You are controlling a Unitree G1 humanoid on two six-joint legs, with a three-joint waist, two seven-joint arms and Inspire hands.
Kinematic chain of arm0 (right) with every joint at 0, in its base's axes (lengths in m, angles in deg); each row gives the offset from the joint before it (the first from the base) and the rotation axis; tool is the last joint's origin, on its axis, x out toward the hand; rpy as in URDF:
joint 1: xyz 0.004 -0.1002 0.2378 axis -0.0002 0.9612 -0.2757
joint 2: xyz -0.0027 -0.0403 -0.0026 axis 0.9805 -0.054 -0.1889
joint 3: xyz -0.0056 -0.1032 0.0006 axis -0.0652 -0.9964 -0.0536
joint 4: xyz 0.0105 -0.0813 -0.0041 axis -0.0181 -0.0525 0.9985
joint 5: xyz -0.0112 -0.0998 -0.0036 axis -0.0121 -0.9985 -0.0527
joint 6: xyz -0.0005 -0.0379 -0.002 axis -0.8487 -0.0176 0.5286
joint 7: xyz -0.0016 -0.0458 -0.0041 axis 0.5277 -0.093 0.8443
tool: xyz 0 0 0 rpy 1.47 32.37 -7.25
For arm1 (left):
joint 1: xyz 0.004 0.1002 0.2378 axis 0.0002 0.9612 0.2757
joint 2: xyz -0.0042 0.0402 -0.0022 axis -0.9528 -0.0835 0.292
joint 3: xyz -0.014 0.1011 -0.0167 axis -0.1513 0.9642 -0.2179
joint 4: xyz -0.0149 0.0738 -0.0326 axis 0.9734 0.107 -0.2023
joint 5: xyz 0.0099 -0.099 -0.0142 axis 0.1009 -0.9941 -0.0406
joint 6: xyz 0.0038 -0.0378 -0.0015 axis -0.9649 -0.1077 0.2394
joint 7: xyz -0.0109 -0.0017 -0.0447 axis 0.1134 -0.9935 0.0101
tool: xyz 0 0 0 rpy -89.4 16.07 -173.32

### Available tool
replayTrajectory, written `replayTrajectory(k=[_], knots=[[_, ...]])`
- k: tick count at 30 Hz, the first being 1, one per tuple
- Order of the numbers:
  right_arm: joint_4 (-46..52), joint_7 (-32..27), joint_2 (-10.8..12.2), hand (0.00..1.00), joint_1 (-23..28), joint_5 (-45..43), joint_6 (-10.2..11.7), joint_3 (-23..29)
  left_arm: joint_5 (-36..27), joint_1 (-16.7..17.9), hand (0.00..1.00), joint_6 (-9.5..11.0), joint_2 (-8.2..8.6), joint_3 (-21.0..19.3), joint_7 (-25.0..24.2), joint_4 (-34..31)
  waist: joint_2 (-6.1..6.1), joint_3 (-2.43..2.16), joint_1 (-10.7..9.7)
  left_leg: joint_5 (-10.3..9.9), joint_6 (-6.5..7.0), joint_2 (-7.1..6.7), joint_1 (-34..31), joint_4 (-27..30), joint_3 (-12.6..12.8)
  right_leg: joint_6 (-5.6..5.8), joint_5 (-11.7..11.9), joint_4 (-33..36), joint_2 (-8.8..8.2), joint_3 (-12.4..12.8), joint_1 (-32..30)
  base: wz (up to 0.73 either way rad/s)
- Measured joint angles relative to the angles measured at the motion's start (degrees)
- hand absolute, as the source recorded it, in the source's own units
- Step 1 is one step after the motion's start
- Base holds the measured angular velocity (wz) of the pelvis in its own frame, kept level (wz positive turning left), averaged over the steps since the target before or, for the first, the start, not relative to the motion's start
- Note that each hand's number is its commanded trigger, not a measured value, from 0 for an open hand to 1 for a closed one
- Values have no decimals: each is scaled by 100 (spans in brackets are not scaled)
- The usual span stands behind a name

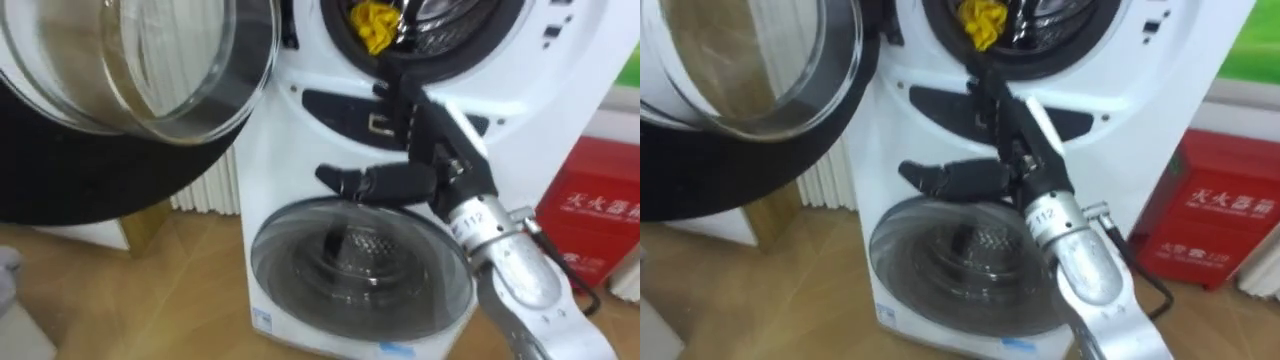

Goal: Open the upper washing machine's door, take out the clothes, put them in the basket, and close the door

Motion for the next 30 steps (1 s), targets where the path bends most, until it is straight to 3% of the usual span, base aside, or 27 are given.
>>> replayTrajectory(k=[1,3,5,6,7,8,9,11,13,15,17,18,19,20,21,22,23,27,30], knots=[[1,-51,-13,0,-5,23,-4,9,-1,-11,0,4,5,-8,-27,-20,-69,-40,-41,-6,57,-66,19,7,78,55,-22,-46,-63,65,0,4],[14,-91,-24,0,-6,15,-7,8,-2,-27,0,33,20,-24,-104,-42,-105,-52,-47,-107,107,-141,84,92,142,111,19,-112,-164,103,108,-10],[20,-186,-43,0,-7,-10,-6,8,-19,-145,0,49,-2,-29,-117,-41,-59,18,-128,-244,174,-179,82,401,259,133,21,-110,-250,277,274,-10],[20,-269,-57,0,-1,-35,-6,2,-55,-190,0,78,-35,-80,-117,-44,-53,68,-94,-365,198,-237,54,511,457,190,-10,-51,-315,453,349,-7],[79,-339,-100,0,2,-56,-5,26,-84,-266,0,105,-53,-120,-117,-43,-39,12,-198,-479,273,-259,154,320,570,323,-101,131,-387,480,289,6],[115,-383,-151,0,1,-56,14,60,-103,-354,0,106,-58,-119,-117,-42,-22,2,-262,-535,289,-287,235,237,569,394,-149,315,-426,462,207,29],[120,-451,-225,0,1,-56,41,137,-110,-548,0,105,-74,-112,-116,-35,-55,31,-294,-521,347,-370,320,184,611,473,-196,771,-549,482,14,14],[226,-522,-255,0,109,-70,93,134,-145,-671,0,121,-134,-113,-113,-41,-88,57,-349,-571,429,-466,528,163,731,495,-180,1329,-718,480,-125,-10],[239,-532,-272,0,203,-256,96,155,-257,-854,0,122,-226,-110,-95,-51,-88,60,-463,-671,509,-554,807,-28,823,626,-11,1967,-805,573,-320,-23],[263,-649,-237,0,207,-297,113,294,-349,-1101,0,142,-289,-105,-84,-111,-51,63,-476,-746,524,-536,921,-190,765,663,217,2456,-800,627,-626,-13],[248,-643,-294,0,206,-297,105,426,-388,-1251,0,209,-300,-40,-47,-233,58,75,-425,-744,524,-417,1014,-329,681,583,-80,2280,-579,759,-833,-22],[243,-631,-300,0,206,-281,77,413,-421,-1285,0,282,-291,71,-1,-226,183,79,-420,-737,514,-308,1104,-404,680,507,-200,1854,-380,837,-966,-32],[243,-573,-300,0,205,-277,61,403,-472,-1281,0,325,-268,83,6,-207,221,80,-425,-734,509,-272,1208,-486,680,464,-162,1287,-253,869,-1074,-22],[243,-561,-302,0,205,-277,53,392,-474,-1277,0,341,-268,108,8,-202,219,78,-440,-735,507,-273,1247,-510,684,409,-78,978,-211,889,-1093,-4],[243,-579,-299,0,204,-274,31,385,-474,-1256,0,341,-260,128,9,-205,194,65,-459,-743,494,-292,1307,-542,682,367,432,500,-171,885,-1178,15],[244,-588,-296,0,228,-282,5,351,-474,-1152,0,332,-245,131,10,-205,217,30,-479,-759,463,-309,1404,-619,644,265,747,413,-175,839,-1141,10],[244,-580,-290,0,235,-277,-7,335,-473,-1117,0,333,-243,129,13,-213,243,-23,-461,-760,439,-297,1432,-676,643,243,770,358,-148,803,-1107,0],[260,-439,-297,0,238,-119,-6,252,-467,-745,0,283,-313,110,14,-55,292,-24,-469,-690,320,-200,1661,-945,625,138,907,-14,17,751,-800,-4],[383,-260,-267,0,233,-27,-64,250,-416,-608,0,224,-298,27,9,108,238,-34,-421,-692,243,-135,1633,-947,638,112,922,-30,85,771,-858,-8]])
